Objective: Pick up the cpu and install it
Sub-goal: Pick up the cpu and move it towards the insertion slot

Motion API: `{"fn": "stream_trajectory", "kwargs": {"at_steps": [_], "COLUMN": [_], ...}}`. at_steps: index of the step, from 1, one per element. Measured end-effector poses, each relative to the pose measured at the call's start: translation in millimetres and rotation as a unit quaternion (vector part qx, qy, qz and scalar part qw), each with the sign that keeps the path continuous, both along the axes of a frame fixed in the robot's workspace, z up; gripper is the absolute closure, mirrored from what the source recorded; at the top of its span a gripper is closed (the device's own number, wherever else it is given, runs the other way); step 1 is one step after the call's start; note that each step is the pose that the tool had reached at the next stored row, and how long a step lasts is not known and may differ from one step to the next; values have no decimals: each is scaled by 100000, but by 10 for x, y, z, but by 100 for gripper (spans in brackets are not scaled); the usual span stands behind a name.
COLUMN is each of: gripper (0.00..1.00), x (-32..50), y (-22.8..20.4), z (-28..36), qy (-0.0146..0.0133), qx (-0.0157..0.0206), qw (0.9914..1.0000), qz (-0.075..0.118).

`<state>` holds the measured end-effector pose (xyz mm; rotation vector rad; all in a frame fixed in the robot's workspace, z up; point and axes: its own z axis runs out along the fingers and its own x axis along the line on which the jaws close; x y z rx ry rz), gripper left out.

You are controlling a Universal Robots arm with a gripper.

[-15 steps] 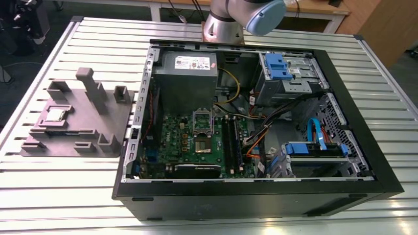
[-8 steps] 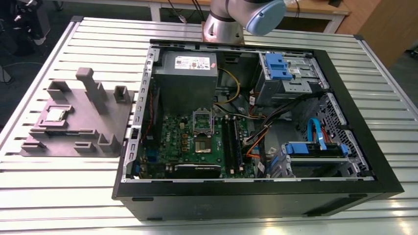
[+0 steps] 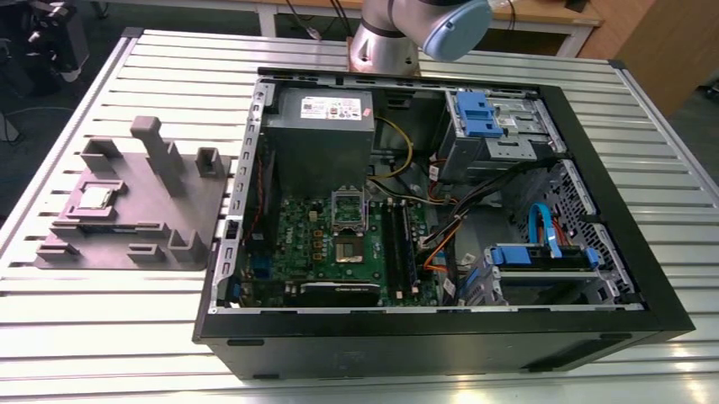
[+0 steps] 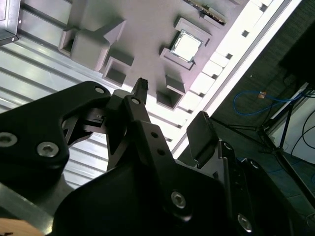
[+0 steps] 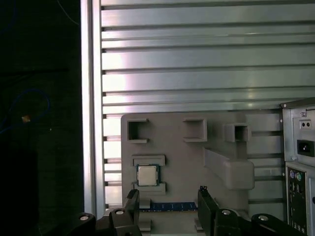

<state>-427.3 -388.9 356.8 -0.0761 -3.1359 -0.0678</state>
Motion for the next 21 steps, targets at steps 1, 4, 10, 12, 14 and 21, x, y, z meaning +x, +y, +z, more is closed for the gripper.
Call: {"fn": "stream_trajectory", "kwargs": {"at_steps": [1,4,10,12,14,21], "gripper": [41,41,41,41,41,41], "x": [0,0,0,0,0,0], "y": [0,0,0,0,0,0], "z": [-10,-29,-74,-76,-79,-97], "qy": [8,35,188,194,188,186], "qx": [1,-1,-4,-4,1,0], "qw": [100000,100000,100000,100000,100000,100000], "qz": [0,-1,-1,1,0,0]}}
